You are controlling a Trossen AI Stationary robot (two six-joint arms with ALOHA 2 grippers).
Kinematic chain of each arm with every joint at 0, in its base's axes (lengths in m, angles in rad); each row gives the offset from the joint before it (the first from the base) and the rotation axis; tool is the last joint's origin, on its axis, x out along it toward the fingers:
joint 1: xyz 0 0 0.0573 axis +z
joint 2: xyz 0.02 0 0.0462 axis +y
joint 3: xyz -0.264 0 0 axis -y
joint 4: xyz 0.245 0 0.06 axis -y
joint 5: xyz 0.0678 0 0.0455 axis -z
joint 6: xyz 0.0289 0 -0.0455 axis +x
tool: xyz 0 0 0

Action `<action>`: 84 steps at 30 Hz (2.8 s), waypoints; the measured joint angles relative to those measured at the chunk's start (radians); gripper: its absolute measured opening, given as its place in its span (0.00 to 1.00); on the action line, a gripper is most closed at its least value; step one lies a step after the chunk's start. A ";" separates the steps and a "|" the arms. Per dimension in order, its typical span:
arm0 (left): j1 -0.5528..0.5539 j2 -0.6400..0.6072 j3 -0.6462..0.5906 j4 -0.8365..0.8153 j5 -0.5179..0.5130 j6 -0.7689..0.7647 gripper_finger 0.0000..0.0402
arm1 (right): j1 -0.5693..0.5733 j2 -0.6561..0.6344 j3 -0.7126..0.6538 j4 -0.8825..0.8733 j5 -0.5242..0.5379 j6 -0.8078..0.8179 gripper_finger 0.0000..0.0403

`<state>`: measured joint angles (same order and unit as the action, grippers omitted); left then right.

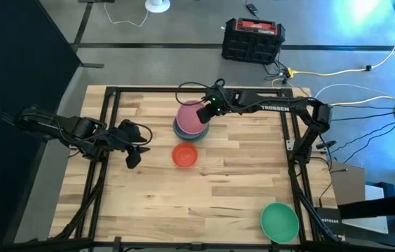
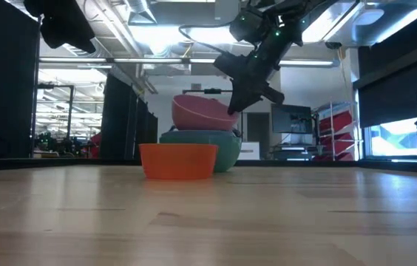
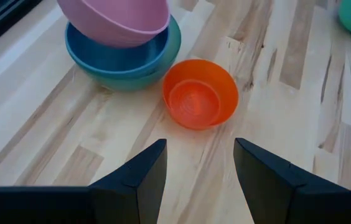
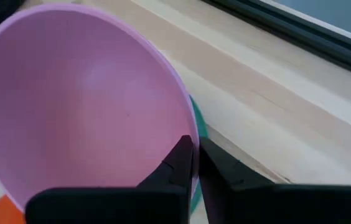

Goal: Nest bowls inside each other

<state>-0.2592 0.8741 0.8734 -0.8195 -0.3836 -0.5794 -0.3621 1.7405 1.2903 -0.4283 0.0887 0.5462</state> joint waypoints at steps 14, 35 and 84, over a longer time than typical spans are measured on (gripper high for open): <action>0.000 0.000 0.000 0.001 -0.001 -0.023 0.42 | 0.008 0.000 0.000 -0.003 -0.065 0.201 0.00; 0.000 0.000 0.001 0.000 -0.004 -0.024 0.42 | 0.009 0.023 0.000 -0.117 -0.123 0.528 0.00; -0.018 0.196 0.002 0.200 0.070 -0.060 0.42 | 0.113 -0.008 0.156 -0.524 -0.104 0.139 0.48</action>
<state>-0.2774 1.0701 0.8749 -0.6190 -0.3139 -0.6395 -0.2489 1.7328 1.4467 -0.9522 -0.0157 0.6848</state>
